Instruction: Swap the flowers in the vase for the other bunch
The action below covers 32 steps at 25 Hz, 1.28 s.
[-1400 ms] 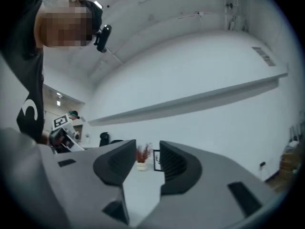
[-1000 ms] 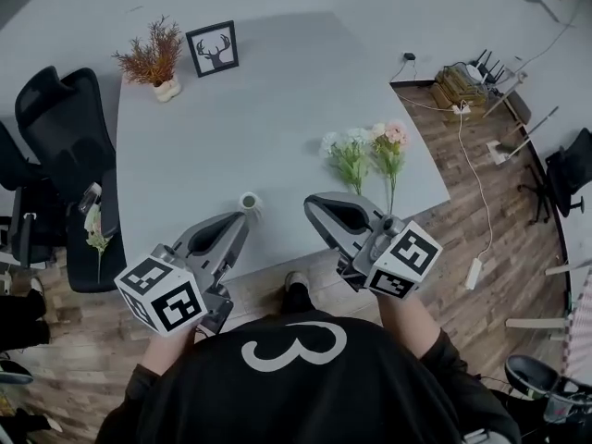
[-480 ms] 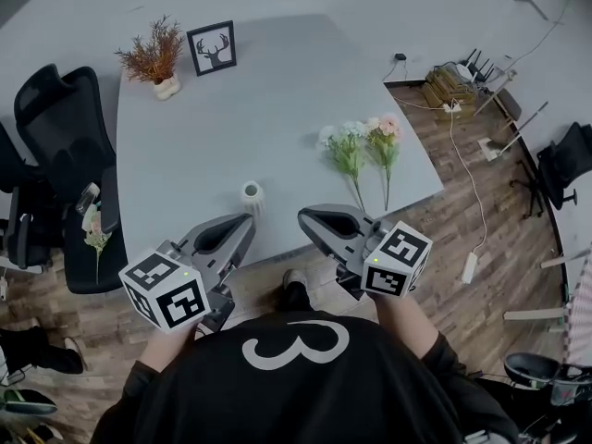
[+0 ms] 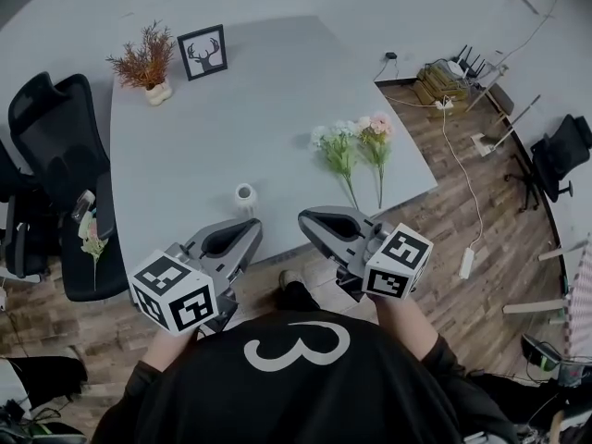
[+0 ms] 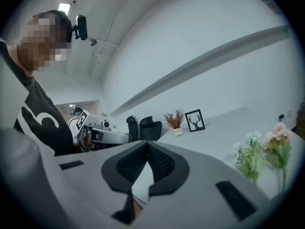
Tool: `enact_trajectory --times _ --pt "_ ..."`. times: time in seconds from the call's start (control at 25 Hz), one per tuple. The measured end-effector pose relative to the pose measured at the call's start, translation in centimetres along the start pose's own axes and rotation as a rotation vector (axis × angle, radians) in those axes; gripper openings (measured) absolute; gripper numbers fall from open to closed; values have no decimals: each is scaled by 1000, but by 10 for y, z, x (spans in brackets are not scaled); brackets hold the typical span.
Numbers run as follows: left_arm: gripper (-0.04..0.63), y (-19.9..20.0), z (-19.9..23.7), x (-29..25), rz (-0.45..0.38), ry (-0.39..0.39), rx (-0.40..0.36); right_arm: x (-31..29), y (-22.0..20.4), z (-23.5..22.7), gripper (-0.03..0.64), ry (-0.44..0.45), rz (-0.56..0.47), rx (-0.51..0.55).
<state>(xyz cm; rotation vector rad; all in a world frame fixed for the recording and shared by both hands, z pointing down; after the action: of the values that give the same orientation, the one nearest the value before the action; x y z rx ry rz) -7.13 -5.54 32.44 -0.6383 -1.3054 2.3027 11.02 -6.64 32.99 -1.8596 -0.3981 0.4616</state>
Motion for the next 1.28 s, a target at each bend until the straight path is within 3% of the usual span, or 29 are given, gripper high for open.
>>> enact_trajectory --times 0.32,0.72,1.2,1.28 --pt "11 0 4 -20 1 -5 43 19 6 -23 9 -38 -7 21" --pt "11 7 27 -48 5 35 94 38 22 -92 9 -191 -31 73" --pt "11 15 60 -96 49 61 128 40 6 -185 15 -327 4 -42" --pt "11 16 64 -106 52 59 136 39 1 -200 45 -350 29 -54"
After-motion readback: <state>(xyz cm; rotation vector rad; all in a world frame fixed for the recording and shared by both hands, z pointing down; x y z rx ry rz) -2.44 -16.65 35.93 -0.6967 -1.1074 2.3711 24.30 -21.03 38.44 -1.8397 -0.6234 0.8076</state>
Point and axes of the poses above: the fingertips, and each gripper's own axes: x backward along the fingers, z to its left, y out of its top, the point moved 7 cm from there along x, backward along the fingers, and after that the axes turned 1 degree about -z, right-handed, at the moved point
